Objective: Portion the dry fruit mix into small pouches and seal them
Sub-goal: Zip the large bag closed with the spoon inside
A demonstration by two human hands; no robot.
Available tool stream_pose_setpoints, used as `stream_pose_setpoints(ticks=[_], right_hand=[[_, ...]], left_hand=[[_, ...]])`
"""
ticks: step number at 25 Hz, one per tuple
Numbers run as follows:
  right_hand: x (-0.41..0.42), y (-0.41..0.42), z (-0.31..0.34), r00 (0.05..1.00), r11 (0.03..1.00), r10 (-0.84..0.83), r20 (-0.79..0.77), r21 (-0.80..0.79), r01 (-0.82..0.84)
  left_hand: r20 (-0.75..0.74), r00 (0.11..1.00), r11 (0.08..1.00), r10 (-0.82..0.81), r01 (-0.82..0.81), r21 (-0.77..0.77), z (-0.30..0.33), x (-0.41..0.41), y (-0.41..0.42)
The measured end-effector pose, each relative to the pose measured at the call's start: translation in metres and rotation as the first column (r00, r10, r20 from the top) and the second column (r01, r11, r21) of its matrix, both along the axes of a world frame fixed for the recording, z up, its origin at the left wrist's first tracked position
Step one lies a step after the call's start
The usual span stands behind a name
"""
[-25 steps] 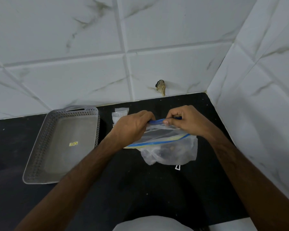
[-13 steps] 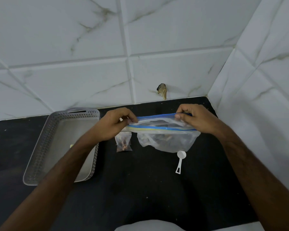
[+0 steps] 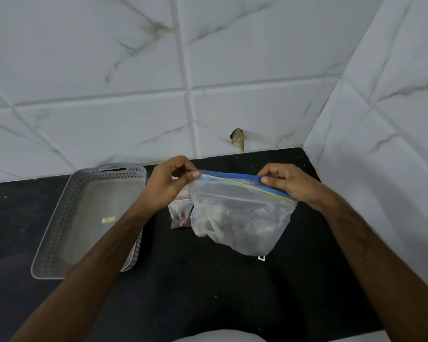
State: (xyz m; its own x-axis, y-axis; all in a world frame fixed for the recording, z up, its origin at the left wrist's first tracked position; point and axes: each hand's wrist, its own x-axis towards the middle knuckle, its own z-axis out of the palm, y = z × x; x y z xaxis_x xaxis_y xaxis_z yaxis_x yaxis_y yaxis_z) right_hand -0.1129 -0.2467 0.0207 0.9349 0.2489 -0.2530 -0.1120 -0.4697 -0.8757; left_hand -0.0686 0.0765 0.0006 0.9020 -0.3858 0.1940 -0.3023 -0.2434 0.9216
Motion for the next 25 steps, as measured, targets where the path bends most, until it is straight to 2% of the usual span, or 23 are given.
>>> stream_pose_setpoints(ticks=[2,4,7,9,12,14,16,18,20,21,25], right_hand=[[-0.002,0.005,0.002,1.0,1.0,0.005,0.011,0.016,-0.006],[-0.003,0.013,0.004,0.997,0.997,0.079,-0.024,-0.003,-0.079],[-0.001,0.029,0.0,0.979,0.958,0.206,-0.008,-0.205,-0.203],[0.002,0.044,-0.002,0.976,0.952,0.206,0.074,-0.245,-0.183],[0.006,0.056,-0.006,0.988,0.994,0.103,0.111,-0.056,-0.098],[0.008,0.053,-0.004,0.994,0.996,0.016,0.106,0.085,-0.025],[0.009,0.044,0.002,0.992,0.977,-0.094,0.083,0.2,0.076],[0.01,0.03,0.009,0.987,0.948,-0.156,0.049,0.288,0.135],[0.013,0.017,0.016,0.987,0.945,-0.156,0.036,0.297,0.139],[0.017,0.012,0.02,0.988,0.953,-0.153,0.037,0.271,0.137],[0.036,-0.005,0.027,0.983,0.977,-0.161,0.09,0.158,0.146]], left_hand=[[-0.084,0.994,0.995,0.066,-0.072,-0.072,-0.004,0.003,-0.003],[-0.124,0.985,0.978,0.119,-0.138,-0.155,-0.005,0.005,-0.006],[-0.1,0.982,0.97,0.16,-0.175,-0.167,0.0,0.007,-0.019],[-0.069,0.985,0.971,0.16,-0.17,-0.17,0.004,0.006,-0.029],[-0.074,0.986,0.956,0.152,-0.166,-0.242,0.01,0.005,-0.038],[-0.123,0.979,0.953,0.163,-0.189,-0.237,0.008,0.006,-0.034],[-0.21,0.962,0.973,0.174,-0.201,-0.111,-0.002,0.004,-0.022],[-0.368,0.917,0.986,0.157,-0.169,-0.003,-0.021,-0.004,-0.012],[-0.494,0.86,0.984,0.126,-0.17,-0.045,-0.037,-0.012,-0.012],[-0.512,0.85,0.976,0.126,-0.199,-0.09,-0.041,-0.015,-0.016],[-0.458,0.87,0.949,0.181,-0.277,-0.151,-0.045,-0.015,-0.03]])
